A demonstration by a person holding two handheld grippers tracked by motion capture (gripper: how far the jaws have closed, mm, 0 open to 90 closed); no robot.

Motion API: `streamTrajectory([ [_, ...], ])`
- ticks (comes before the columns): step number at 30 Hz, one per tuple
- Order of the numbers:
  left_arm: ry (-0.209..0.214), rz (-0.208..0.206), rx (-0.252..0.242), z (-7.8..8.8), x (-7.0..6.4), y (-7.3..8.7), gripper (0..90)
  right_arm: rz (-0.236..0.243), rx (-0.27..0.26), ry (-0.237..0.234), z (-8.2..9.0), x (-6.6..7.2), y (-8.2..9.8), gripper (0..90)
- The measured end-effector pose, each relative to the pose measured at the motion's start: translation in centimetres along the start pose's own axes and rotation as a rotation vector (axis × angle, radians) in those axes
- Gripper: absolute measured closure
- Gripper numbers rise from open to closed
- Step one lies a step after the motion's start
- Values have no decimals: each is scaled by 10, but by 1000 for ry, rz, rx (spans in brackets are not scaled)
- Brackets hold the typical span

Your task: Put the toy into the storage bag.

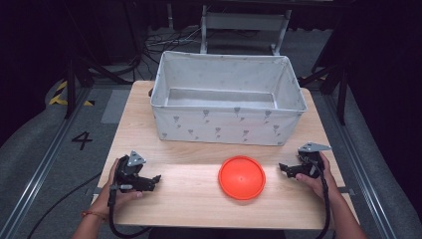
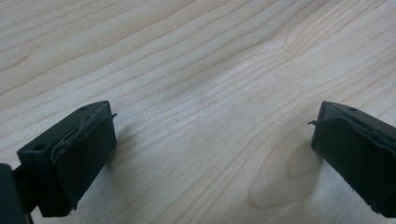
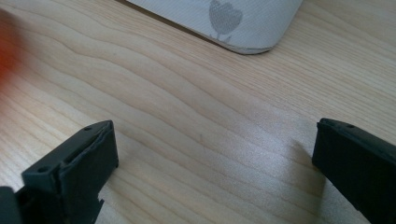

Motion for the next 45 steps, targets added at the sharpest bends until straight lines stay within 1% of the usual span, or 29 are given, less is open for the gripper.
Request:
streamTrajectory([
  [7,41,-40,-2,0,2,0,3,-1,1,2,0,0,0,4],
  [9,41,-42,-3,0,3,1,3,-1,0,11,0,-1,0,4],
  [11,38,-46,-4,1,3,1,4,-15,-1,15,1,-2,1,15],
  [13,39,-47,-3,1,3,1,4,-23,-10,18,3,-2,1,61],
  [14,39,-47,-3,1,3,1,4,-23,-10,18,3,-2,1,61],
  [15,39,-47,-3,1,3,1,4,-25,-16,21,4,-2,1,93],
  [16,42,-45,-1,1,3,1,4,-26,-25,19,6,-2,1,184],
  [17,43,-46,-2,1,3,1,5,-23,-29,14,8,-1,1,223],
  [20,46,-48,-3,1,3,1,5,-15,-28,-13,10,5,0,213],
  [23,46,-48,-3,1,3,1,5,11,-33,-29,13,12,-3,216],
  [25,43,-48,-3,1,3,1,5,6,-52,-56,16,19,-8,203],
  [26,43,-48,-3,1,3,1,5,6,-52,-56,16,19,-8,203],
  [27,43,-48,-4,1,3,1,5,17,-58,-64,17,23,-10,198],
  [30,43,-48,-4,1,3,1,5,48,-71,-77,21,37,-16,200],
  [31,46,-47,-3,1,3,1,5,49,-74,-83,21,41,-18,200],
  [33,47,-48,-3,1,3,1,5,66,-84,-113,22,51,-22,200],
  [34,47,-48,-3,1,3,1,5,66,-84,-113,22,51,-22,200],
  [35,47,-48,-3,1,3,1,5,67,-94,-125,22,56,-24,199],
  [36,47,-48,-3,1,3,1,5,71,-91,-138,21,59,-25,200],
  [37,47,-48,-3,1,3,1,5,77,-78,-141,18,64,-26,199],
  [39,47,-48,-3,1,3,1,5,85,-74,-159,15,72,-28,204],
  [40,47,-48,-3,1,3,1,5,88,-71,-160,13,75,-29,205],
  [44,47,-48,-3,1,3,1,5,110,-62,-216,6,92,-34,196],
  [45,47,-48,-3,1,3,1,5,110,-62,-216,6,92,-34,196],
])
Point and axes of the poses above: each handheld gripper's, and its own axes: z roughly backward along the jaws, y roughly out of its underside, x roughly to its left, the point moved 6 cm from there along -z, roughly forward along the jaws, and after that the axes turned 3 degrees about -y, right-handed, at the moved point
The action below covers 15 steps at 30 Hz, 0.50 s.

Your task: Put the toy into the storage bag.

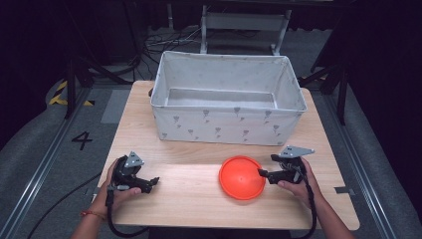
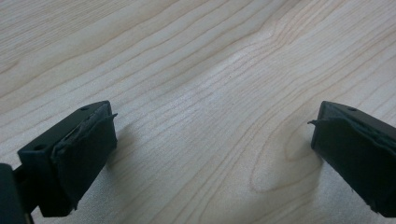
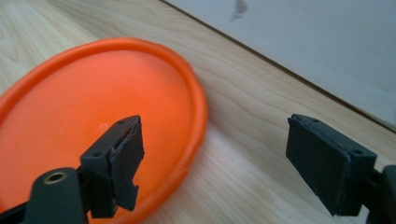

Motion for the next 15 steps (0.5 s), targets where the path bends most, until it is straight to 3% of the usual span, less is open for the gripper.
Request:
streamTrajectory([
  [8,0,0,0,0,0,0,5,49,57,-54,-20,20,2,204],
  [11,0,-3,-1,0,0,0,5,77,90,-47,-26,22,5,202],
  [15,1,-2,-1,0,0,0,5,60,99,-63,-31,23,7,183],
])
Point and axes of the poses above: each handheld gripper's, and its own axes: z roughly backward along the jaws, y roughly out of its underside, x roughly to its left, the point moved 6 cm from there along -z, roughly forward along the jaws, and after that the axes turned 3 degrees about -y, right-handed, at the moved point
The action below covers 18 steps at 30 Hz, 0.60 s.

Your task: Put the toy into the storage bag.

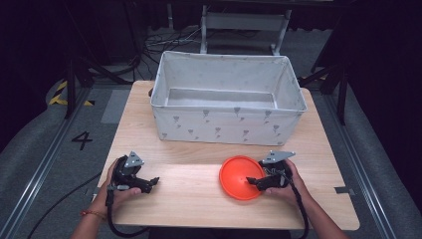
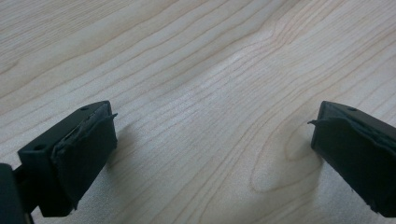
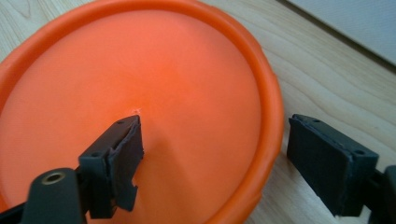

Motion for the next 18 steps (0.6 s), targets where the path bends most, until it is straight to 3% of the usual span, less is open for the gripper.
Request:
streamTrajectory([
  [10,5,-6,0,0,0,0,5,22,7,8,-3,4,-1,154],
  [15,12,-12,1,0,0,0,3,28,15,2,-4,6,-3,191],
  [18,13,-12,1,0,0,0,2,12,6,9,-3,6,-4,275],
])
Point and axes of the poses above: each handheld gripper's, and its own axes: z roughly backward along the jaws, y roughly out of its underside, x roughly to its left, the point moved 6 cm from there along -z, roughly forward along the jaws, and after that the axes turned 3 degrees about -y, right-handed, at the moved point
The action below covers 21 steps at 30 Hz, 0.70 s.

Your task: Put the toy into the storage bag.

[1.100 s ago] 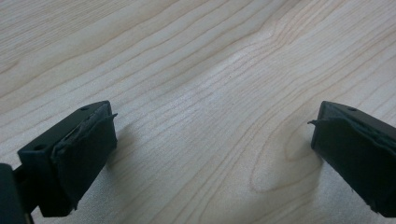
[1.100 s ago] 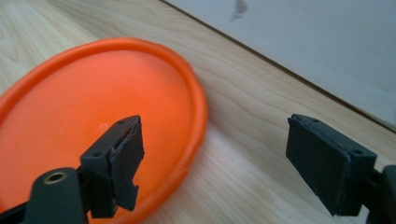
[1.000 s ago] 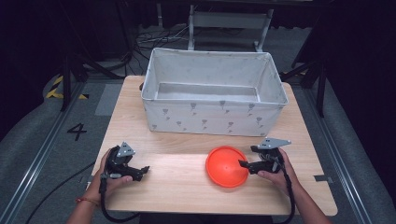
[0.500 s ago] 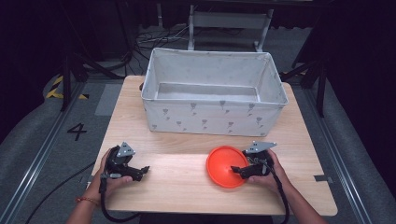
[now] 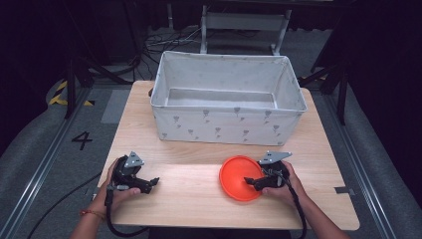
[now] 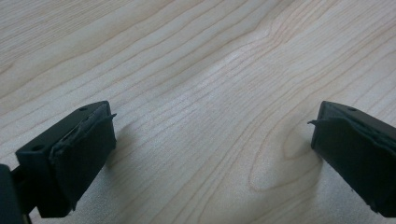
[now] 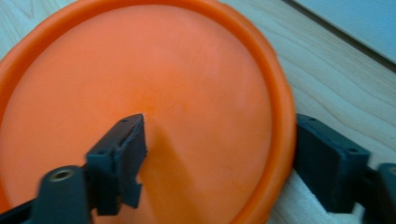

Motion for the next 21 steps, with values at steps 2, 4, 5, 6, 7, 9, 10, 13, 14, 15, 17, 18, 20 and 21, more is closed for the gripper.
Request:
streamTrajectory([
  [2,1,1,0,0,0,0,2,-19,-12,10,0,-1,-2,366],
  [4,1,2,0,0,0,0,2,-38,-21,16,0,-2,-3,444],
  [5,-1,0,0,0,0,0,2,-49,-27,16,1,-3,-3,480],
  [6,1,1,0,0,0,0,2,-55,-28,13,1,-4,-4,504],
  [7,0,0,0,0,0,0,2,-64,-30,6,1,-5,-4,529],
  [9,0,-1,0,0,0,0,2,-73,-33,-6,2,-8,-4,567],
  [10,0,0,0,0,0,0,2,-79,-33,-17,2,-10,-5,585],
  [13,0,0,0,0,0,0,2,-79,-41,-37,3,-12,-6,634],
  [14,0,0,0,0,0,0,2,-76,-47,-44,5,-12,-7,663],
  [15,0,0,0,0,0,0,2,-70,-56,-50,7,-13,-8,680],
  [17,-1,-1,0,0,0,0,2,-69,-67,-60,10,-13,-8,704],
  [18,-1,-1,0,0,0,0,2,-57,-87,-81,16,-12,-11,736],
  [20,-2,-1,0,0,0,0,2,-54,-88,-83,17,-11,-12,742],
  [21,-2,-1,0,0,0,0,3,-48,-94,-87,19,-11,-13,750],
])
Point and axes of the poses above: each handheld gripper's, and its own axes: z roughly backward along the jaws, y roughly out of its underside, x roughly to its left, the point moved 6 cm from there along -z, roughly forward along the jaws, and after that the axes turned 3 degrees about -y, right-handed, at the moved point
